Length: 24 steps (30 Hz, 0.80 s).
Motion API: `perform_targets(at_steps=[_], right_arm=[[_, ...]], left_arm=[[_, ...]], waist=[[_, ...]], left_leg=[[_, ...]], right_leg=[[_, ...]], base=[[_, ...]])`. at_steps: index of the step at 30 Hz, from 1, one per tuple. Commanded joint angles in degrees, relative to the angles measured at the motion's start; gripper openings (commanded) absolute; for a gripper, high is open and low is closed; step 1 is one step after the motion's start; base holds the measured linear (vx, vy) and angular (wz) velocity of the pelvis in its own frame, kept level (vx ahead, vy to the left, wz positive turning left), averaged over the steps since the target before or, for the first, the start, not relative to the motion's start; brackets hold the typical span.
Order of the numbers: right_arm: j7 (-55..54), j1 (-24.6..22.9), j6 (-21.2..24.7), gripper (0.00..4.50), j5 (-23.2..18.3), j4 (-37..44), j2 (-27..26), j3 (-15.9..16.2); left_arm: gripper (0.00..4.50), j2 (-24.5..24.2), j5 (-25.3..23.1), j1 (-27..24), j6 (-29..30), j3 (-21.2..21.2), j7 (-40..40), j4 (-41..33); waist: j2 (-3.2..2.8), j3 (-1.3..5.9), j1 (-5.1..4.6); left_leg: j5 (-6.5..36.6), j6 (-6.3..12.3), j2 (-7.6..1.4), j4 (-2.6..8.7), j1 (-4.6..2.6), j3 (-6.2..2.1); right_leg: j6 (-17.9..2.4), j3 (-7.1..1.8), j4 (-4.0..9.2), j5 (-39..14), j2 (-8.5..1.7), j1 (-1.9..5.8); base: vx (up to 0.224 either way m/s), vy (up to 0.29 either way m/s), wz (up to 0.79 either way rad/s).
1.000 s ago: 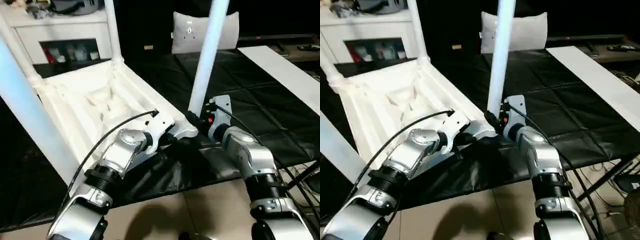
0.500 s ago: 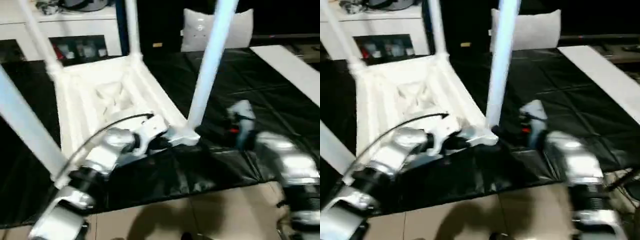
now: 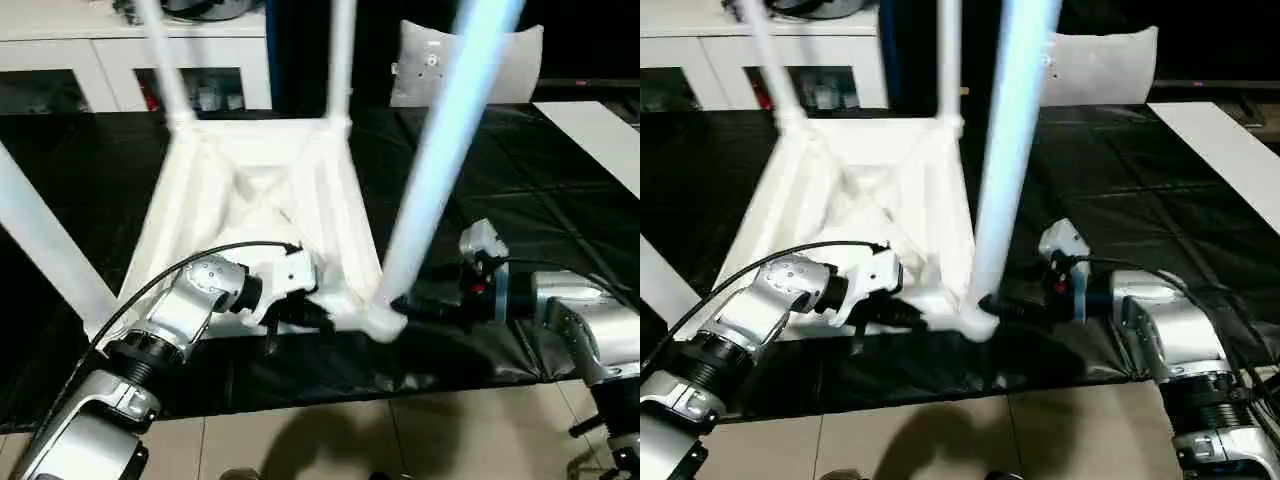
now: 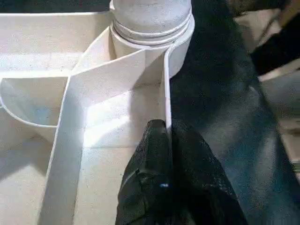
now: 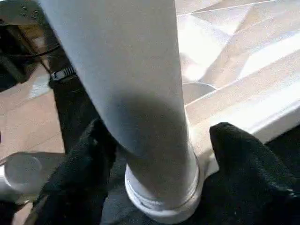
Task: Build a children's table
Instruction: Rotate leg to tighten
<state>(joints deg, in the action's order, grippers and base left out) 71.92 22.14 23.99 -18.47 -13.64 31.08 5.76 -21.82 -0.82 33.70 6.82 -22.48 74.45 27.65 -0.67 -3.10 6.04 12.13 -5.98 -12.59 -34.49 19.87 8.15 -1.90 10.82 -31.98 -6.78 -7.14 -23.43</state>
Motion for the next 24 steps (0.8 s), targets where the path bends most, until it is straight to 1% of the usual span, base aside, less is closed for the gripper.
perform_targets(at_steps=[1,2,4,5,6,8,10,11,12,14,15,17,18,19,20,21,22,23,24], right_arm=[[1.1,-0.2,0.6,3.19,-0.7,1.3,0.5,0.6],[1.3,-0.3,0.6,3.10,-0.5,1.3,0.4,0.8],[1.7,-0.3,0.7,3.03,-0.6,1.1,0.2,1.3],[1.7,-0.3,0.7,2.81,-0.6,1.1,0.2,1.3],[1.9,-0.4,1.0,2.68,-0.9,1.1,0.1,1.5],[2.1,-0.5,1.2,2.59,-1.2,1.2,0.0,1.7],[2.2,-0.8,1.5,2.51,-1.2,1.4,-0.2,2.0],[2.3,-1.0,1.7,2.37,-1.3,1.5,-0.3,2.1],[2.4,-1.3,1.9,2.24,-1.5,1.8,-0.4,2.2],[2.3,-1.7,2.3,2.14,-1.8,2.4,-0.7,2.4],[2.1,-1.9,2.6,2.10,-2.1,2.8,-0.9,2.5],[-1.4,-2.7,5.7,2.05,-3.2,5.1,-3.5,2.3],[-2.6,-2.8,6.3,2.04,-3.2,5.5,-4.1,2.2],[-3.9,-2.9,6.3,2.04,-2.7,5.7,-4.7,2.3],[-5.3,-2.9,6.2,2.03,-2.1,6.0,-5.3,2.4],[-10.5,-2.5,6.8,2.03,-0.4,5.8,-7.4,2.2],[-20.9,-1.1,8.4,2.02,2.5,4.5,-11.9,0.9],[-25.2,-0.2,9.2,2.02,3.3,3.4,-13.9,-0.1],[-30.6,0.9,9.8,2.01,4.4,1.9,-16.3,-1.5]], left_arm=[[0.00,0.5,0.3,0.4,-0.4,-2.0,2.5,-1.9],[0.00,0.5,0.2,0.4,-0.4,-2.0,2.6,-1.9],[0.00,0.5,0.2,0.4,-0.4,-2.0,2.8,-1.9],[0.00,0.5,0.1,0.4,-0.4,-2.1,2.8,-1.9],[0.00,0.4,0.1,0.3,-0.4,-2.1,2.8,-2.0],[0.00,0.3,0.2,0.2,-0.3,-2.2,2.8,-2.1],[0.00,0.2,0.1,0.0,-0.2,-2.2,2.9,-2.3],[0.00,0.2,0.1,-0.1,-0.2,-2.1,2.7,-2.3],[0.00,0.3,0.1,-0.2,-0.1,-2.0,2.4,-2.3],[0.00,0.5,0.3,-0.3,0.2,-1.7,1.9,-2.4],[0.00,0.8,0.5,-0.3,0.5,-1.5,1.3,-2.5],[0.00,2.4,1.1,-0.7,3.8,-0.4,-1.7,-3.2],[0.00,2.7,0.9,-0.8,4.6,-0.2,-2.7,-3.3],[0.00,3.1,0.6,-0.8,5.2,0.0,-3.9,-3.2],[0.00,3.5,0.4,-0.8,5.8,0.2,-5.1,-3.0],[0.00,4.7,0.0,-0.8,7.1,1.1,-8.3,-2.6],[0.00,7.5,0.4,-0.8,10.0,3.6,-14.4,-1.6],[0.00,8.8,1.0,-0.6,11.2,4.8,-16.6,-1.2],[0.00,10.2,1.3,-0.4,12.1,6.0,-19.4,-0.7]], waist=[[0.68,4.34,-0.21],[0.75,4.32,-0.14],[0.69,4.29,-0.04],[0.66,4.30,0.00],[0.72,4.35,0.01],[0.76,4.41,0.06],[0.68,4.42,0.09],[0.59,4.40,0.13],[0.65,4.39,0.12],[0.73,4.40,0.15],[0.58,4.43,0.17],[0.61,4.30,0.15],[0.63,4.29,0.08],[0.66,4.09,-0.02],[-0.37,3.99,-0.08],[-0.03,3.72,-0.57],[0.11,3.30,-1.31],[-0.13,2.99,-2.67],[-0.24,3.17,-3.34]], left_leg=[[9.0,3.39,-0.65,4.08,0.35,1.08],[9.3,3.33,-0.59,4.07,0.33,1.12],[9.3,3.29,-0.48,4.09,0.34,1.13],[9.3,3.28,-0.47,4.08,0.33,1.13],[9.1,3.26,-0.45,4.06,0.35,1.15],[8.7,3.35,-0.44,4.06,0.40,1.13],[8.5,3.43,-0.43,4.04,0.39,1.17],[8.5,3.45,-0.46,4.05,0.39,1.16],[8.6,3.43,-0.46,4.07,0.39,1.17],[8.5,3.36,-0.39,4.06,0.40,1.17],[8.3,3.36,-0.43,4.07,0.38,1.17],[8.6,3.14,-0.42,4.12,0.37,1.19],[8.7,2.93,-0.39,4.15,0.41,1.13],[9.8,2.56,-0.22,4.16,0.33,1.15],[10.8,2.26,-0.06,4.11,0.09,1.12],[12.7,1.73,0.22,3.95,-0.11,1.22],[15.0,0.94,0.60,3.65,-0.36,1.19],[18.0,0.11,1.06,2.85,-0.94,1.03],[19.4,-0.03,1.17,2.36,-1.40,0.85]], right_leg=[[-4.8,-3.37,3.80,-24.4,-2.07,3.90],[-4.6,-3.46,3.85,-25.0,-2.02,3.85],[-4.2,-3.54,3.95,-26.0,-1.99,3.87],[-4.1,-3.55,4.01,-26.1,-1.99,3.87],[-3.9,-3.59,4.00,-26.1,-1.98,3.89],[-3.9,-3.63,3.89,-25.7,-1.92,3.92],[-4.0,-3.65,3.88,-25.4,-1.89,3.90],[-4.0,-3.66,3.91,-25.4,-1.90,3.89],[-4.0,-3.66,3.95,-25.5,-1.89,3.90],[-3.8,-3.65,3.93,-25.6,-1.84,3.94],[-3.9,-3.68,3.94,-25.4,-1.84,3.93],[-3.7,-3.66,4.03,-25.9,-1.79,3.89],[-3.6,-3.63,3.97,-26.1,-1.83,3.92],[-2.8,-3.37,4.44,-28.2,-1.76,3.87],[-2.4,-3.22,4.68,-29.5,-1.73,3.72],[-0.9,-2.76,5.48,-32.4,-1.57,3.49],[1.0,-1.90,6.33,-36.1,-1.30,3.11],[3.7,-0.12,7.82,-40.4,-0.82,2.60],[5.1,1.18,8.71,-41.5,-0.78,2.59]], base=[[0.000,0.000,0.00],[0.000,0.000,0.00],[0.000,0.000,0.00],[0.000,0.000,0.00],[0.000,0.000,0.00],[0.000,0.000,0.00],[0.000,0.000,0.00],[0.000,0.000,0.00],[0.000,0.000,0.00],[0.000,0.000,0.00],[0.000,0.000,0.00],[0.000,0.000,0.00],[0.000,0.000,0.00],[0.000,0.000,0.00],[0.000,0.000,0.00],[0.000,0.000,0.00],[0.000,0.000,0.00],[0.000,0.000,0.00],[0.000,0.000,0.00]])
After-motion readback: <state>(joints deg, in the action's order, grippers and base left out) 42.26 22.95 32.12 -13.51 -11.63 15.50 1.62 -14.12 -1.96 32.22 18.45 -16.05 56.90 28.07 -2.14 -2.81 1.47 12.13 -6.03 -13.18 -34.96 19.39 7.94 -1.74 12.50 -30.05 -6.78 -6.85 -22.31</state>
